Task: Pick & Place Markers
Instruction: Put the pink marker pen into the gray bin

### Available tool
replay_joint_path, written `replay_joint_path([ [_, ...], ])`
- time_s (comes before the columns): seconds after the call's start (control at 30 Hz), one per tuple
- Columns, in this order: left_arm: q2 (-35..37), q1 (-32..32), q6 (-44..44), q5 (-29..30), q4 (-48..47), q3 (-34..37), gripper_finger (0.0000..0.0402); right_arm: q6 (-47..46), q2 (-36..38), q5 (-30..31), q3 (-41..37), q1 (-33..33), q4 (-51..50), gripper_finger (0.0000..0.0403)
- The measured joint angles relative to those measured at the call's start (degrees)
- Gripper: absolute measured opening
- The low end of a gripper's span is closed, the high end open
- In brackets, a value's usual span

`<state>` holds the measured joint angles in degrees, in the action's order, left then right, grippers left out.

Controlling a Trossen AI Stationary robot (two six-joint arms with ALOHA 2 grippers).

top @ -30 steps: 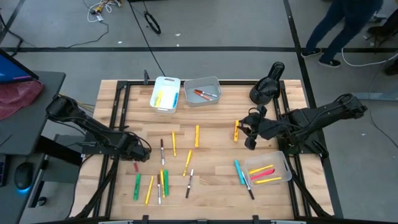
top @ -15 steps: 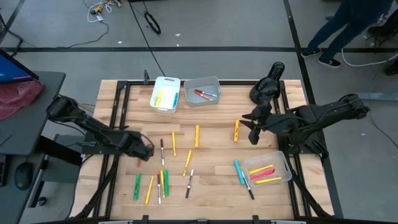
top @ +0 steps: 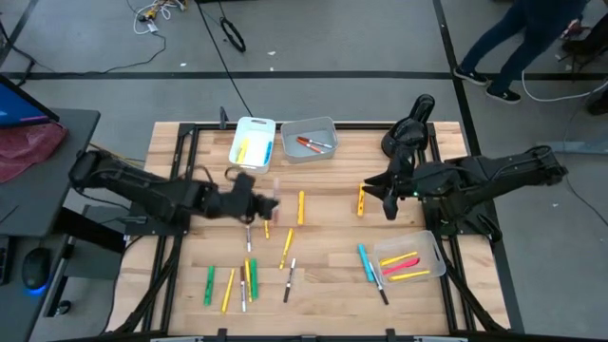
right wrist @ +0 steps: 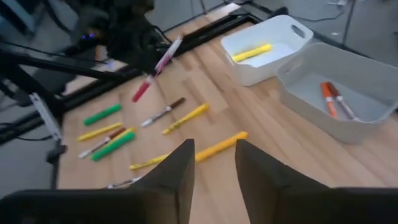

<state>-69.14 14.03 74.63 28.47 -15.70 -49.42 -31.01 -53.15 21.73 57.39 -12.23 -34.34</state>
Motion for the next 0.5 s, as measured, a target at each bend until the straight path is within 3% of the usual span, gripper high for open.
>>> replay_joint_path([
  [0.23,-5.98,-7.86,-24.15,-1.89,23.36,-8.40,0.0029,5.11,-4.03,-6.37,0.00,3.43,10.05,0.0180],
  [0.5,-16.72,-12.37,-38.28,-11.01,27.14,-23.98,0.0029,13.76,-13.48,-6.80,0.00,5.84,28.86,0.0235],
])
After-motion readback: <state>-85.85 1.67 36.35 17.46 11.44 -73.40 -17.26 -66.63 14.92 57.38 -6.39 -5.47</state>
